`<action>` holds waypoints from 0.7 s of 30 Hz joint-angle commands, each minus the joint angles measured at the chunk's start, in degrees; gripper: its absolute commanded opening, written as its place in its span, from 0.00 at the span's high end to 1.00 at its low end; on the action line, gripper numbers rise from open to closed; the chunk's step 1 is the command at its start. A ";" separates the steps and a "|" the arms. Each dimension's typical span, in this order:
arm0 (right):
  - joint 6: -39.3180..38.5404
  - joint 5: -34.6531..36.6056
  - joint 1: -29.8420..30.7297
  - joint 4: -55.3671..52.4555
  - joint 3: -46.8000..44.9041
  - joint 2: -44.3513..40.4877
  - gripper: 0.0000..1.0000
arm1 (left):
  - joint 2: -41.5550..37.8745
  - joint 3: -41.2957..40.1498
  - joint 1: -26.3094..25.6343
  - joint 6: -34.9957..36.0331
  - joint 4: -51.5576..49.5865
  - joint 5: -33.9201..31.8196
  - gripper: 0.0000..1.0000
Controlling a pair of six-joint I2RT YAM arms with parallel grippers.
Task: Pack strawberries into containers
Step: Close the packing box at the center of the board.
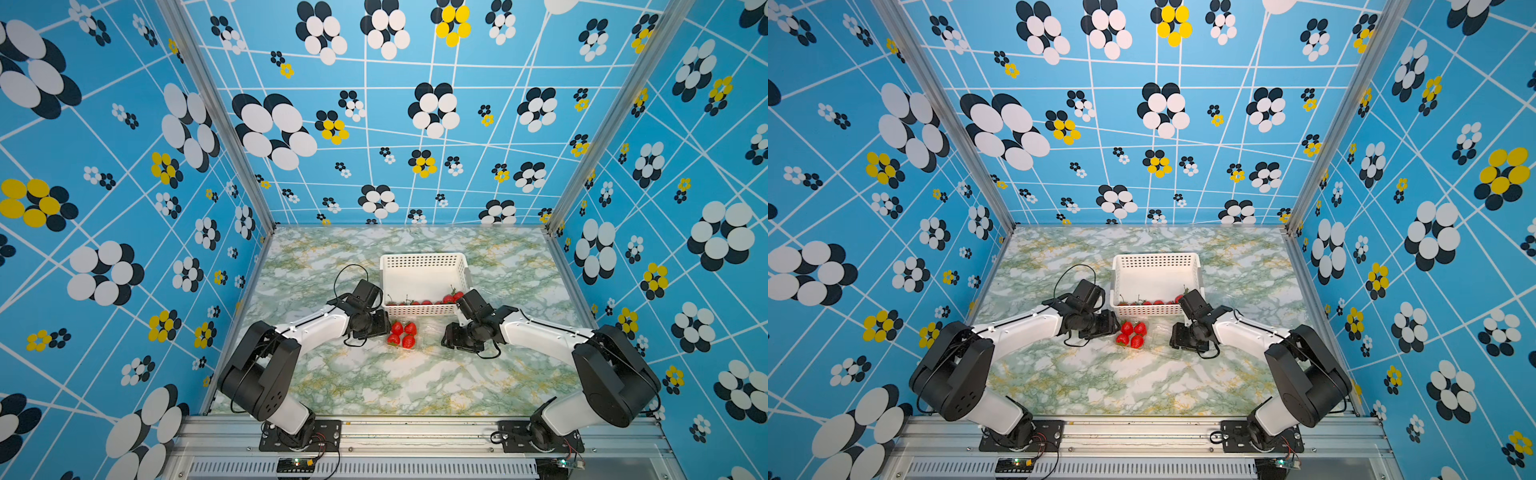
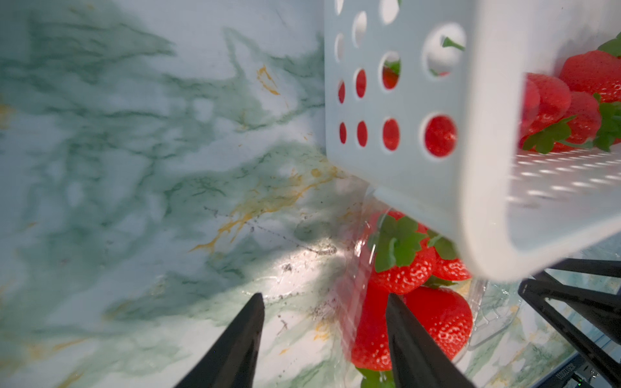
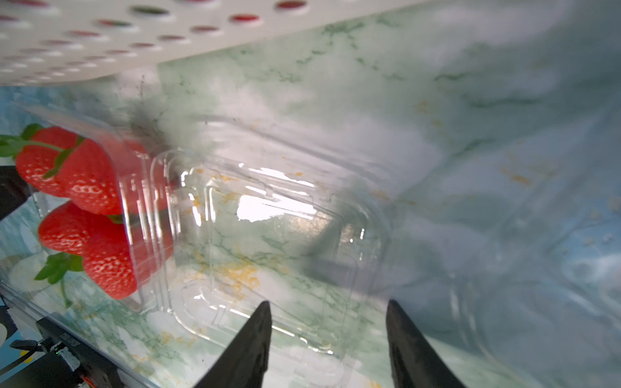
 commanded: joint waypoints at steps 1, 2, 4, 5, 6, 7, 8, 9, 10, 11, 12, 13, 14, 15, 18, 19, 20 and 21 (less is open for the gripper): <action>0.53 -1.30 -0.33 1.20 0.84 1.05 0.44 | 0.61 1.32 -0.46 0.11 0.00 -0.05 0.41; 0.54 -1.51 -0.37 1.37 0.87 1.26 0.45 | 0.66 1.28 -0.46 0.10 0.07 -0.05 0.41; 0.54 -1.78 -0.33 1.67 1.01 1.55 0.45 | 0.74 1.36 -0.54 0.07 -0.01 -0.05 0.42; 0.48 -1.88 -0.38 1.91 0.96 1.68 0.45 | 0.72 1.36 -0.54 0.07 -0.02 -0.05 0.43; 0.53 -1.88 -0.39 1.96 0.99 1.51 0.45 | 0.70 1.36 -0.54 0.11 -0.10 -0.01 0.43; 0.49 -2.02 -0.38 2.09 0.93 1.40 0.46 | 0.62 1.36 -0.58 0.05 -0.08 -0.05 0.43; 0.45 -2.38 -0.39 2.38 0.88 1.23 0.46 | 0.54 1.36 -0.63 0.09 -0.17 -0.12 0.43; 0.40 -2.78 -0.33 2.77 0.80 1.02 0.46 | 0.53 1.28 -0.63 0.08 -0.11 -0.14 0.45; 0.45 -2.98 -0.33 2.89 0.88 0.90 0.46 | 0.53 1.28 -0.64 0.08 -0.08 -0.14 0.46; 0.53 -3.17 -0.33 3.08 0.84 0.77 0.47 | 0.60 1.28 -0.63 0.06 -0.03 -0.05 0.47; 0.45 -3.43 -0.34 3.31 0.93 0.54 0.47 | 0.62 1.36 -0.63 0.06 -0.11 -0.05 0.47; 0.52 -3.54 -0.32 3.64 0.70 0.18 0.47 | 0.62 1.36 -0.60 0.08 -0.19 -0.05 0.47; 0.54 -3.63 -0.37 3.73 0.62 -0.15 0.47 | 0.67 1.45 -0.71 0.12 -0.17 -0.05 0.47; 0.45 -3.78 -0.32 3.88 0.60 -0.45 0.47 | 0.70 1.45 -0.72 0.07 -0.23 -0.05 0.48; 0.71 -4.69 -0.34 5.23 -0.11 -1.61 0.48 | 0.70 1.45 -0.72 0.07 -0.21 -0.05 0.50; 0.86 -5.24 -0.36 5.93 -0.38 -1.81 0.48 | 0.72 1.37 -0.78 0.06 -0.28 -0.10 0.51; 1.03 -5.39 -0.32 6.29 -0.60 -2.07 0.48 | 0.64 1.35 -0.76 0.06 -0.26 -0.14 0.51; 1.15 -5.43 -0.36 6.63 -0.75 -2.38 0.48 | 0.62 1.36 -0.84 0.06 -0.35 -0.14 0.52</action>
